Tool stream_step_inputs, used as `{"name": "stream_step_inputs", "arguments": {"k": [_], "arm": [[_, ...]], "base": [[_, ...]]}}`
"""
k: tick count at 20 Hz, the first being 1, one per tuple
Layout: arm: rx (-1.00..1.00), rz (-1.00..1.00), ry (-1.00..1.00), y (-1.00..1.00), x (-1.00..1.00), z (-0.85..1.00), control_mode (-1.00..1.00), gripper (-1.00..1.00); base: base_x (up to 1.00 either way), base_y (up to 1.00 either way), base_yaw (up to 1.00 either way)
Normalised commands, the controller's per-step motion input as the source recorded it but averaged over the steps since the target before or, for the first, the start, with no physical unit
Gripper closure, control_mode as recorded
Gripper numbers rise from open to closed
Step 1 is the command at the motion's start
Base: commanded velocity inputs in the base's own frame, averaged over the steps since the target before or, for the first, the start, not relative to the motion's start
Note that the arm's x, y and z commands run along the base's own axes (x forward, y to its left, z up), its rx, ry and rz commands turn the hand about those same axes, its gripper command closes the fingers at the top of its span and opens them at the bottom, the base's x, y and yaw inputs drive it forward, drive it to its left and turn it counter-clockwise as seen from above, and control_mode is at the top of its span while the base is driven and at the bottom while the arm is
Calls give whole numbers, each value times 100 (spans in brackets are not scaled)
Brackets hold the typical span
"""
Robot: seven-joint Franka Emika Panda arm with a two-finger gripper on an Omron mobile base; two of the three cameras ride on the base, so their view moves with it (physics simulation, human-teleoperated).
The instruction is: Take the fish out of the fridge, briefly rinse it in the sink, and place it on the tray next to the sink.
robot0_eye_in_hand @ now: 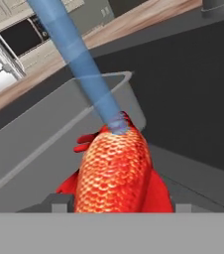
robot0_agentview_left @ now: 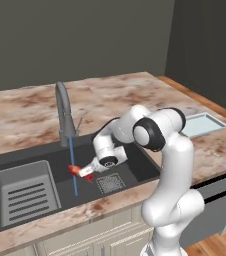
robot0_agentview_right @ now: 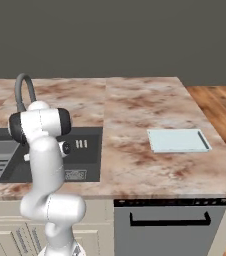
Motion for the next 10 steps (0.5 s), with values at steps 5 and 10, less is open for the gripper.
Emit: {"name": "stream_step_inputs", "arguments": {"k": [5, 10], "arm": [[0, -2, 0, 17, 28, -7, -100, 100], [0, -2, -1, 12, 26, -6, -100, 100]], "base": [[0, 0, 0], [0, 0, 0]]}}
